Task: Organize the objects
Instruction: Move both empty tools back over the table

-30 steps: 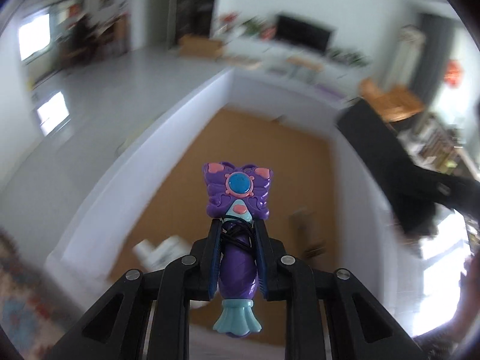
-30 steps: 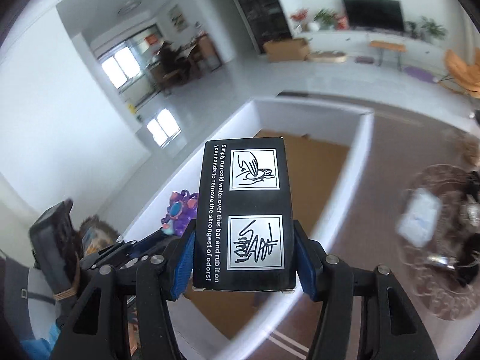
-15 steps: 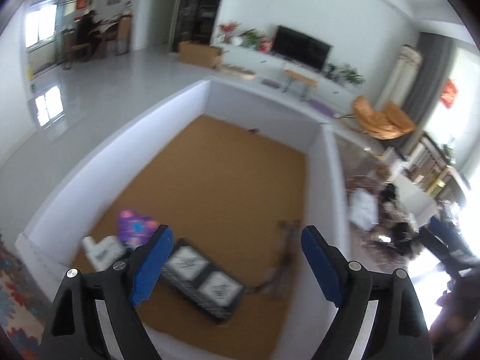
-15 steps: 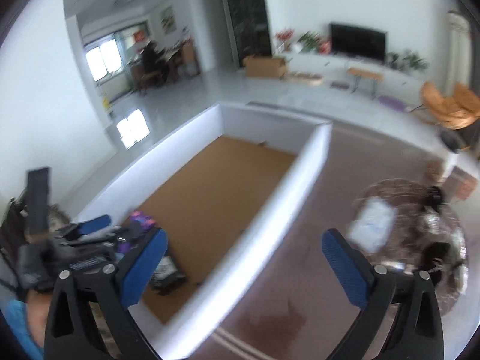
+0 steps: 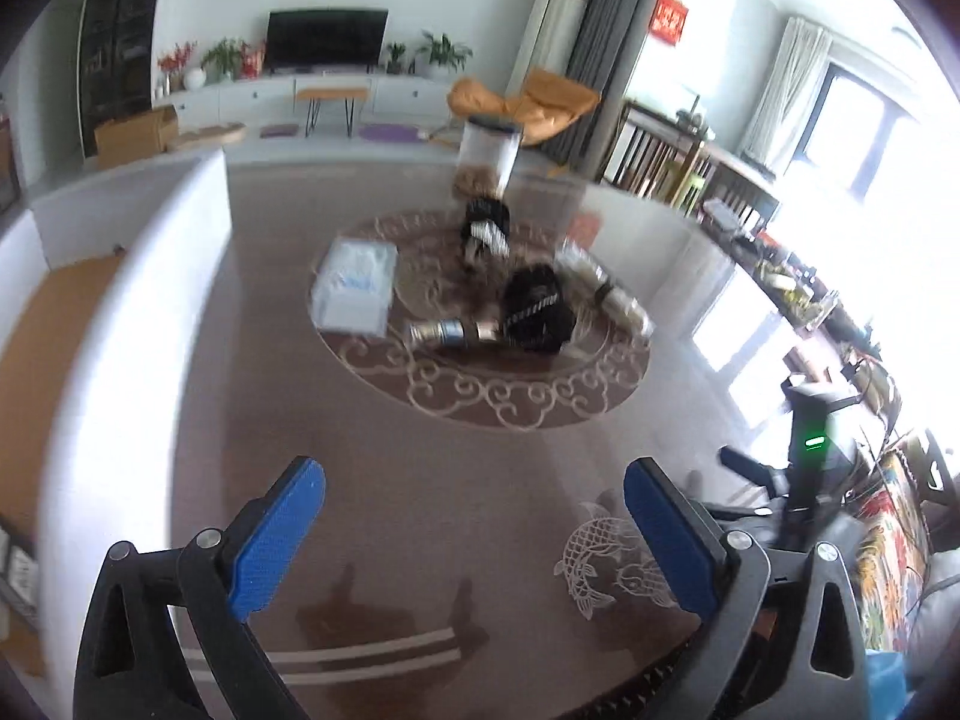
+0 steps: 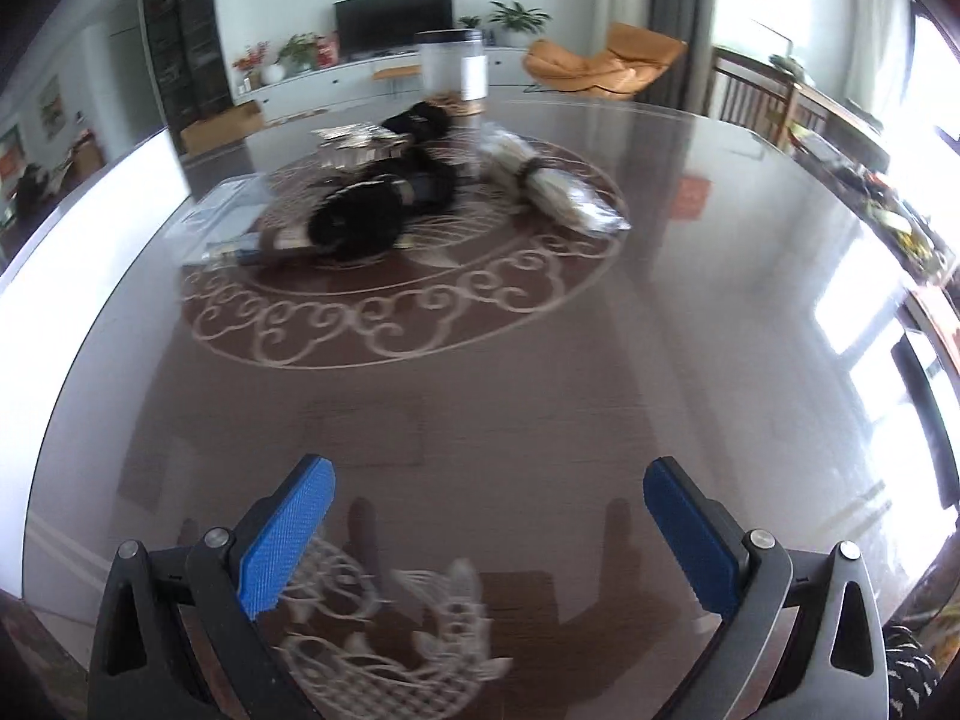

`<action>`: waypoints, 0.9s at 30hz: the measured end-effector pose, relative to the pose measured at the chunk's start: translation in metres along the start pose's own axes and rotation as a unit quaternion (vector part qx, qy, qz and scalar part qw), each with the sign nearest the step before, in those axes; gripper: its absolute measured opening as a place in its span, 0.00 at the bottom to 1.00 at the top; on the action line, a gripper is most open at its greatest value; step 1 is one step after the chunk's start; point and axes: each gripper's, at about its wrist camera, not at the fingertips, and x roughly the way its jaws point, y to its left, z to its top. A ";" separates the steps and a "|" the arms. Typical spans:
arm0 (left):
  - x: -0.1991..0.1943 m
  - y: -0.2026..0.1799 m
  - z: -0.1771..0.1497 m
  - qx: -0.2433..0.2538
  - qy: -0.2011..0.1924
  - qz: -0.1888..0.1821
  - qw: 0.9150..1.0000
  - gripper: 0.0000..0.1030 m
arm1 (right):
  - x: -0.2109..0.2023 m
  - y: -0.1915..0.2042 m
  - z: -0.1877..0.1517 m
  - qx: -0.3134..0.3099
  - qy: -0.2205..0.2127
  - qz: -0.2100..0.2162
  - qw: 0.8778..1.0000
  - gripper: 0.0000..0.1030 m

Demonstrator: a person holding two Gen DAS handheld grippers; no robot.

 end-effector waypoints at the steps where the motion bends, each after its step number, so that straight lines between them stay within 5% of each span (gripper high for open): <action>1: 0.017 0.001 -0.003 -0.005 0.009 0.006 1.000 0.99 | -0.006 -0.003 -0.003 0.006 -0.002 0.000 1.000 1.00; 11: 0.089 0.023 -0.013 -0.015 0.058 0.076 0.995 0.99 | -0.008 -0.003 -0.018 -0.003 0.007 -0.002 1.000 1.00; 27: 0.100 0.027 -0.011 0.023 0.056 0.126 0.990 1.00 | -0.003 -0.002 -0.015 -0.019 0.022 -0.002 1.000 1.00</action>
